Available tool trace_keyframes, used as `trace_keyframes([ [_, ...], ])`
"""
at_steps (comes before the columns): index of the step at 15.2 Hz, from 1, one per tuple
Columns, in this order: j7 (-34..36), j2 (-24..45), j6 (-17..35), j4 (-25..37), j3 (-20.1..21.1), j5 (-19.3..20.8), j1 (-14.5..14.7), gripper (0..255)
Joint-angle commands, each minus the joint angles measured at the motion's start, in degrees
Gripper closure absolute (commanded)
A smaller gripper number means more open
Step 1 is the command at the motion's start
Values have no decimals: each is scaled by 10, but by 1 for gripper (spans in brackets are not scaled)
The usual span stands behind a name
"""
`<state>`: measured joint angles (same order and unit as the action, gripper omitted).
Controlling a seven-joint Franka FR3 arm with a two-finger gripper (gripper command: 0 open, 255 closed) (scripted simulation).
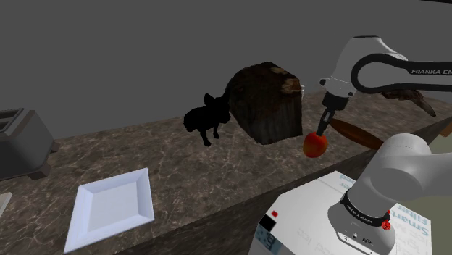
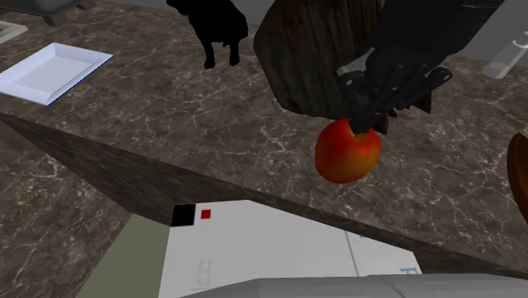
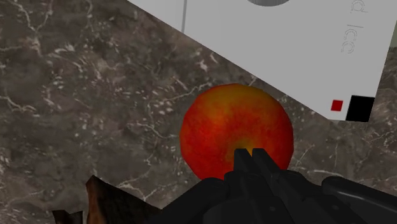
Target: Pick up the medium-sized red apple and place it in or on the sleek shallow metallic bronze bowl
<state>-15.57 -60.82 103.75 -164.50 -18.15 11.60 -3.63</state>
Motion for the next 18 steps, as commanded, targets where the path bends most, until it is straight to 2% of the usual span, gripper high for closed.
trace_keyframes([
  [1,1,-1,-16,16,5,-5,3,255],
  [16,6,10,-123,134,31,-32,19,255],
  [18,-8,9,-130,141,18,-21,13,255],
])
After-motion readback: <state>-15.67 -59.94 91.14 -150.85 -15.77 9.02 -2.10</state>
